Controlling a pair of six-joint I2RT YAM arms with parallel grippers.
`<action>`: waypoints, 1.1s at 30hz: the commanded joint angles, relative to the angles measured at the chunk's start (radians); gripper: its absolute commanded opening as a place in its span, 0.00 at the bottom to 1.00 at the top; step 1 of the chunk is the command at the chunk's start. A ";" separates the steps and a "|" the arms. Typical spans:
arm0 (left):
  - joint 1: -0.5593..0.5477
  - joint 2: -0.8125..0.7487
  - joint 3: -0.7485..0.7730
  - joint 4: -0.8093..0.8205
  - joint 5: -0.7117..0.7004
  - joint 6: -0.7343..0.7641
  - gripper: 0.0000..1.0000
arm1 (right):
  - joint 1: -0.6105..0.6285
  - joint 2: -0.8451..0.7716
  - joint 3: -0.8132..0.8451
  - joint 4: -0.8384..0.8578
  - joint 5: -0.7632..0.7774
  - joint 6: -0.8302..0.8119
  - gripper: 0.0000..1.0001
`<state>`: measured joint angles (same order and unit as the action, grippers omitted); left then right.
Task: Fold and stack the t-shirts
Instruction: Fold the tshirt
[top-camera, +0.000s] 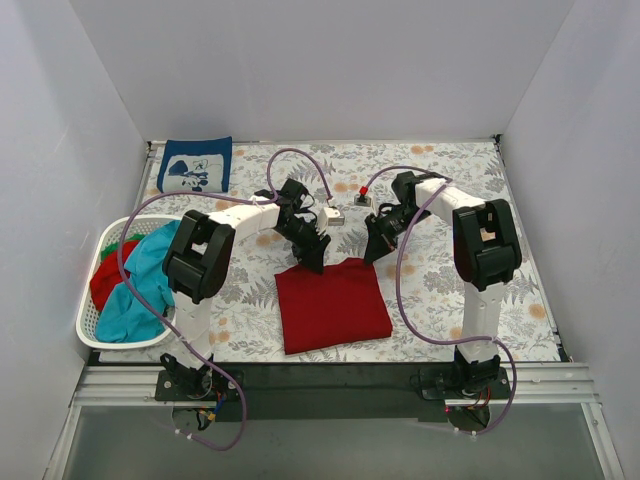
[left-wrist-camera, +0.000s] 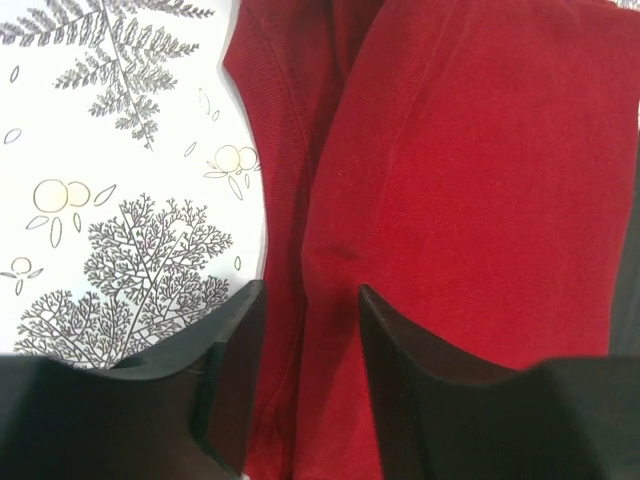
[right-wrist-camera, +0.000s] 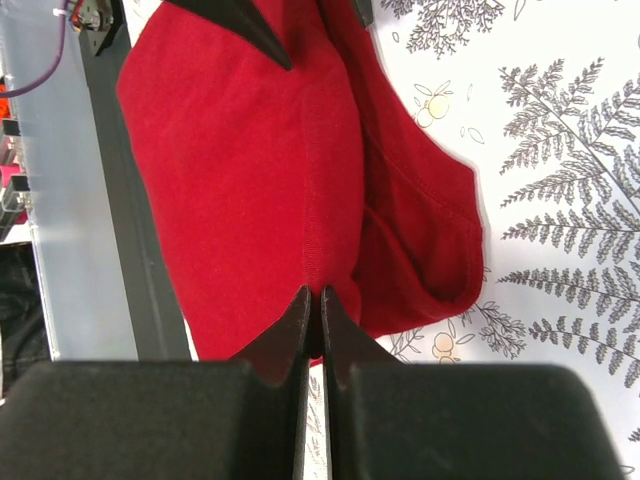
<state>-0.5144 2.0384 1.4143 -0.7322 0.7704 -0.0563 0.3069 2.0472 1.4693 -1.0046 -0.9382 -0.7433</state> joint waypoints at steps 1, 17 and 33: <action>-0.009 -0.064 -0.006 0.013 0.041 0.044 0.39 | -0.003 -0.035 0.009 -0.034 -0.048 -0.031 0.07; -0.019 -0.115 -0.041 0.008 0.046 0.122 0.42 | -0.003 -0.094 -0.020 -0.109 -0.106 -0.194 0.01; -0.061 -0.216 -0.087 -0.033 0.060 0.231 0.00 | -0.003 -0.041 0.066 -0.152 -0.117 -0.174 0.28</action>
<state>-0.5503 1.9369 1.3544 -0.7586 0.8154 0.1169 0.3069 1.9968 1.4631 -1.1355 -1.0176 -0.9424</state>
